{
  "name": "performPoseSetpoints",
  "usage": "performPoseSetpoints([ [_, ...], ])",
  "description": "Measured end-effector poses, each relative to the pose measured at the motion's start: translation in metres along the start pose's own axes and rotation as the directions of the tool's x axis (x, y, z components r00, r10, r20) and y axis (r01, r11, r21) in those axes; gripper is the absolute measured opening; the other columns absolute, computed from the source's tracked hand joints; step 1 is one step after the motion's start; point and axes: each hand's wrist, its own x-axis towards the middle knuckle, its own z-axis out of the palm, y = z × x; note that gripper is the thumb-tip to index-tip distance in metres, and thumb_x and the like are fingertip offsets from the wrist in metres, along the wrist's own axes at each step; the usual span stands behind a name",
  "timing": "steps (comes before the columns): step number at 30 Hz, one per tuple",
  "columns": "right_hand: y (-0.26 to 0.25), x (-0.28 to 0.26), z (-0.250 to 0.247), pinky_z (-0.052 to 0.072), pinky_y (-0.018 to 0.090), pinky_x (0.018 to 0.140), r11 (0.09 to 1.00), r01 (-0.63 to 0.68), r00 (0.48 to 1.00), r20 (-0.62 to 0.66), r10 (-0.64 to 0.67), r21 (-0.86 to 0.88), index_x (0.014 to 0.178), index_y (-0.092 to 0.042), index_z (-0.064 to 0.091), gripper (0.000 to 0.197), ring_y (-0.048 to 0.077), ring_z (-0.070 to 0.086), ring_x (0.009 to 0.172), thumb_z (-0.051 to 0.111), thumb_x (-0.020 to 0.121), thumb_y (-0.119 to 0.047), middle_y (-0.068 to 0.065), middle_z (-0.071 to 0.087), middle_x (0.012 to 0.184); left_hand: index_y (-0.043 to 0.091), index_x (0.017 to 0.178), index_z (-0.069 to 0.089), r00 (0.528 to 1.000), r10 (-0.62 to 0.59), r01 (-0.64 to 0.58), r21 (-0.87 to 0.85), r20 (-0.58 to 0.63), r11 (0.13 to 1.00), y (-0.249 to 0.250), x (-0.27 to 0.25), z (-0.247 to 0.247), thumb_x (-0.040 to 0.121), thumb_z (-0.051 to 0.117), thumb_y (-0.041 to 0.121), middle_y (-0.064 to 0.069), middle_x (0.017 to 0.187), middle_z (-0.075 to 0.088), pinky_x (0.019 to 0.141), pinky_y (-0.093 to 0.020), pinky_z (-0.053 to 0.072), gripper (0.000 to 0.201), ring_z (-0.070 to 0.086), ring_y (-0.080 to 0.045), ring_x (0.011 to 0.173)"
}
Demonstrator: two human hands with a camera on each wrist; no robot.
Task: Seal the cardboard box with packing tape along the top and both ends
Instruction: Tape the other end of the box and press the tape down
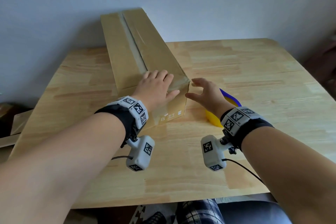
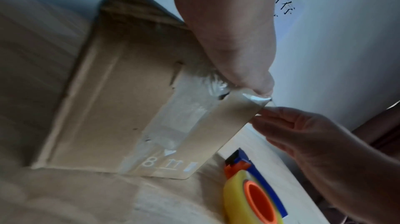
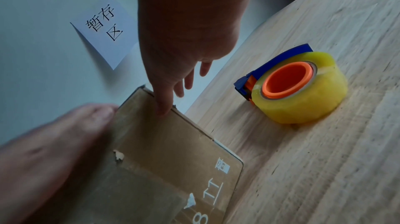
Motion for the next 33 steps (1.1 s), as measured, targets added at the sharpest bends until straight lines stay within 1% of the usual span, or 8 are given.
performPoseSetpoints([
  [4, 0.003, 0.001, 0.007, 0.041, 0.023, 0.093, 0.999, 0.010, 0.994, -0.110, -0.016, -0.052, 0.128, -0.008, 0.056, 0.048, 0.017, 0.059, 0.113, 0.069, 0.086, -0.027, 0.005, 0.064, 0.122, 0.017, 0.150, 0.013, 0.990, 0.134, -0.128, -0.126, 0.042, 0.984, 0.014, 0.030, -0.007, 0.100, 0.021, 0.046, -0.002, 0.159, 0.012, 0.118, -0.034, 0.003, 0.059, 0.011, -0.018, 0.146],
  [9, 0.010, 0.003, 0.009, 0.049, 0.029, 0.085, 0.994, 0.020, 0.977, -0.211, -0.042, -0.106, 0.102, -0.005, 0.070, 0.022, 0.023, 0.066, 0.092, 0.061, 0.091, -0.021, 0.009, 0.073, 0.099, 0.018, 0.151, 0.008, 0.982, 0.160, -0.140, -0.175, 0.101, 0.974, 0.014, 0.044, 0.006, 0.102, 0.021, 0.041, 0.000, 0.159, 0.004, 0.118, -0.029, 0.000, 0.056, 0.002, -0.015, 0.146],
  [12, 0.019, 0.005, -0.001, 0.046, 0.038, 0.080, 0.935, 0.100, 0.923, -0.319, -0.215, -0.340, 0.081, -0.007, 0.070, 0.014, 0.030, 0.064, 0.076, 0.063, 0.087, -0.018, 0.008, 0.071, 0.076, 0.016, 0.151, 0.012, 0.982, 0.164, -0.144, -0.186, 0.097, 0.972, 0.014, 0.046, 0.007, 0.101, 0.025, 0.039, 0.000, 0.159, 0.005, 0.119, -0.030, 0.001, 0.056, 0.003, -0.016, 0.146],
  [15, 0.022, 0.003, -0.008, 0.045, 0.038, 0.073, 0.856, 0.160, 0.869, -0.341, -0.358, -0.492, 0.064, -0.008, 0.069, 0.013, 0.029, 0.062, 0.065, 0.072, 0.076, -0.012, 0.007, 0.063, 0.057, 0.016, 0.150, 0.014, 0.982, 0.165, -0.145, -0.186, 0.096, 0.972, 0.016, 0.049, 0.006, 0.101, 0.028, 0.038, -0.001, 0.159, 0.007, 0.119, -0.030, 0.002, 0.056, 0.004, -0.016, 0.146],
  [21, 0.022, -0.005, 0.016, 0.043, 0.042, 0.076, 0.927, 0.123, 0.892, -0.371, -0.260, -0.354, 0.072, -0.005, 0.072, 0.010, 0.032, 0.062, 0.073, 0.073, 0.078, -0.014, 0.012, 0.066, 0.063, 0.016, 0.151, 0.014, 0.984, 0.158, -0.139, -0.189, 0.087, 0.972, 0.015, 0.047, 0.006, 0.101, 0.029, 0.039, -0.001, 0.159, 0.008, 0.118, -0.029, 0.002, 0.057, 0.004, -0.016, 0.146],
  [24, 0.026, -0.001, 0.024, 0.044, 0.042, 0.075, 0.933, 0.116, 0.875, -0.409, -0.257, -0.340, 0.070, -0.006, 0.071, 0.011, 0.031, 0.063, 0.072, 0.076, 0.075, -0.015, 0.012, 0.065, 0.063, 0.016, 0.150, 0.016, 0.985, 0.157, -0.140, -0.198, 0.073, 0.970, 0.015, 0.047, 0.007, 0.101, 0.030, 0.039, -0.002, 0.159, 0.010, 0.118, -0.029, 0.002, 0.056, 0.006, -0.016, 0.146],
  [30, 0.022, -0.001, 0.041, 0.048, 0.042, 0.070, 0.956, 0.190, 0.888, -0.376, -0.265, -0.225, 0.075, -0.003, 0.073, 0.008, 0.035, 0.062, 0.070, 0.071, 0.073, -0.010, 0.018, 0.065, 0.067, 0.014, 0.149, 0.020, 0.986, 0.161, -0.147, -0.209, 0.049, 0.967, 0.016, 0.046, 0.007, 0.101, 0.033, 0.036, -0.004, 0.158, 0.014, 0.117, -0.029, 0.004, 0.055, 0.009, -0.019, 0.146],
  [33, 0.018, -0.007, 0.036, 0.052, 0.043, 0.071, 0.959, 0.219, 0.910, -0.317, -0.268, -0.182, 0.088, -0.002, 0.074, 0.014, 0.037, 0.062, 0.080, 0.069, 0.079, -0.010, 0.022, 0.066, 0.077, 0.013, 0.150, 0.018, 0.986, 0.160, -0.148, -0.196, 0.049, 0.969, 0.016, 0.046, 0.008, 0.101, 0.032, 0.037, -0.004, 0.158, 0.013, 0.117, -0.029, 0.004, 0.056, 0.008, -0.019, 0.146],
])
